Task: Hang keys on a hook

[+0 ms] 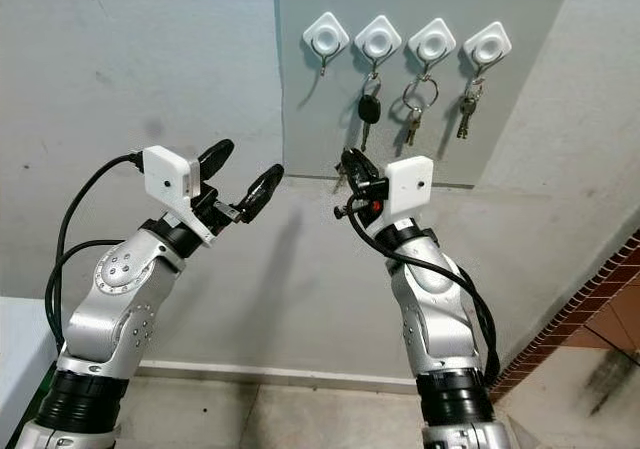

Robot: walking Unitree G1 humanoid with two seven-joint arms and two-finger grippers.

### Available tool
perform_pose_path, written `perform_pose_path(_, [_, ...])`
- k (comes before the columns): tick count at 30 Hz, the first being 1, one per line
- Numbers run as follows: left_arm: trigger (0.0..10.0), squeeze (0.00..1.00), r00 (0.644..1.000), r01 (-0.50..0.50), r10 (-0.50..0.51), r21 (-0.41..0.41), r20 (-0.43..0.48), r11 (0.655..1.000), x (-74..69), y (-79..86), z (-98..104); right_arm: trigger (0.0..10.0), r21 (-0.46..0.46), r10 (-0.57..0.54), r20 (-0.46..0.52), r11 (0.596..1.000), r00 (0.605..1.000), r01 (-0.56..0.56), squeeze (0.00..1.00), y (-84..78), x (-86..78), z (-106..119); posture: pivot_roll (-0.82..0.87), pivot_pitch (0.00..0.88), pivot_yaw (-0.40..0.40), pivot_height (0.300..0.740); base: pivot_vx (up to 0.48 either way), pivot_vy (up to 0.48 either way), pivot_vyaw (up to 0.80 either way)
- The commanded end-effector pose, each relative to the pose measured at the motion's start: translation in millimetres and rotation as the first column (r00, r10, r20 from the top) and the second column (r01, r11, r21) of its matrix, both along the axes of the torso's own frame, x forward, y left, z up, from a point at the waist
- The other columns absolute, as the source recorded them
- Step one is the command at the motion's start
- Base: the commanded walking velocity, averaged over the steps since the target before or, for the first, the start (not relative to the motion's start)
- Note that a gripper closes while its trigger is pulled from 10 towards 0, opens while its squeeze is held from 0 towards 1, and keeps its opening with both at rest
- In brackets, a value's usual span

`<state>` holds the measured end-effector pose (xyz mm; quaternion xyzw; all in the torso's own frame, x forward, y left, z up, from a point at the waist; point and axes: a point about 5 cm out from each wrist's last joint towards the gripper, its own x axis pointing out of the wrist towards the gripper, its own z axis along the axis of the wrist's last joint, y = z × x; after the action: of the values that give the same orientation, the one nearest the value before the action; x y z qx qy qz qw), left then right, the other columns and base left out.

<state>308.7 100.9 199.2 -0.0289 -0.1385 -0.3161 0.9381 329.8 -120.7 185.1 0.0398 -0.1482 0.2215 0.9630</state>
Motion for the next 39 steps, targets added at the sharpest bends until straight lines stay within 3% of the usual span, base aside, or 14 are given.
perform_pose_path(1, [10.0,0.00,0.999,0.038,-0.038,-0.001,0.034,0.999,0.3,-9.2,11.8,10.0,0.015,0.017,0.033,1.000,0.999,-0.017,0.00,3.7,5.0,9.7,-0.03,0.000,0.011,0.740,0.000,0.000,0.00])
perform_pose_path(7, [10.0,0.00,0.996,0.055,-0.054,-0.013,0.075,0.998,5.8,-19.7,24.7,10.0,0.061,0.053,0.067,0.997,0.996,-0.057,0.00,7.0,12.1,22.7,-0.03,0.000,0.011,0.740,0.000,0.000,0.00])
perform_pose_path(24, [10.0,0.00,0.991,0.075,-0.074,0.000,0.113,0.997,13.7,-22.9,35.0,10.0,0.182,0.201,0.172,0.956,0.964,-0.232,0.00,18.0,13.1,53.4,-0.04,0.000,0.015,0.740,0.000,0.000,0.00])
perform_pose_path(39, [10.0,0.00,0.991,0.077,-0.077,0.004,0.112,0.997,12.6,-21.1,34.7,10.0,0.274,0.200,0.197,0.929,0.960,-0.250,0.00,16.9,17.9,65.7,-0.03,0.000,0.020,0.740,0.000,0.000,0.00])
